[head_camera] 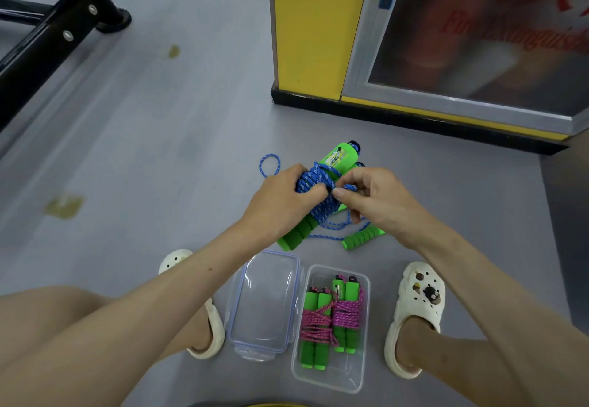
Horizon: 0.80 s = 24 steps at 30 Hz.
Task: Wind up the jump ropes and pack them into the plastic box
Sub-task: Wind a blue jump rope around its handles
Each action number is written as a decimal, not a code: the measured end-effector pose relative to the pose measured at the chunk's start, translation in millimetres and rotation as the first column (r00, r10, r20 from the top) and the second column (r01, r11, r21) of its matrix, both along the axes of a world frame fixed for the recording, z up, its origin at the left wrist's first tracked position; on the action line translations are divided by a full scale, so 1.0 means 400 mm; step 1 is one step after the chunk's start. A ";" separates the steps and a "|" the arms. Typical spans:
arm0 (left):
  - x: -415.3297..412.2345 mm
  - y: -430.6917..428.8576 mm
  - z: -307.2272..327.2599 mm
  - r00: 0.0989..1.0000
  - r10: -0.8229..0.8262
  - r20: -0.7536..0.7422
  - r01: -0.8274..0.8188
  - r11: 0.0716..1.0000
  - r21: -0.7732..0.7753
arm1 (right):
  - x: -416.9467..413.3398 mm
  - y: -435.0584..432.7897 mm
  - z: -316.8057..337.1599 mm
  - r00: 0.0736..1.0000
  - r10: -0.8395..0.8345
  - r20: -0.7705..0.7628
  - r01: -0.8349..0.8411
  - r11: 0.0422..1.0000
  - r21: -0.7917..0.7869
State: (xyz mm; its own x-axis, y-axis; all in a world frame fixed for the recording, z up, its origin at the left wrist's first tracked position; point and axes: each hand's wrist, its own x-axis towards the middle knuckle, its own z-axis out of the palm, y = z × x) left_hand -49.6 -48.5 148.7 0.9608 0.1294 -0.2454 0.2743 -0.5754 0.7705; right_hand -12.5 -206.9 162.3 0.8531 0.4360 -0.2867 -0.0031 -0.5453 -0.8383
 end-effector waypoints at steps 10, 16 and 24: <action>0.016 0.017 -0.015 0.993 0.110 -0.045 -0.115 0.986 -0.124 | -0.012 0.012 -0.018 1.000 -0.025 0.008 0.024 0.993 0.116; 0.009 0.007 -0.024 0.982 0.187 -0.020 -0.188 0.972 -0.141 | -0.023 0.034 -0.019 0.958 -0.133 0.253 0.120 0.991 0.064; 0.003 -0.006 -0.020 0.988 0.150 0.027 -0.147 0.986 -0.072 | -0.010 0.043 -0.010 0.920 -0.105 0.376 0.140 0.988 -0.067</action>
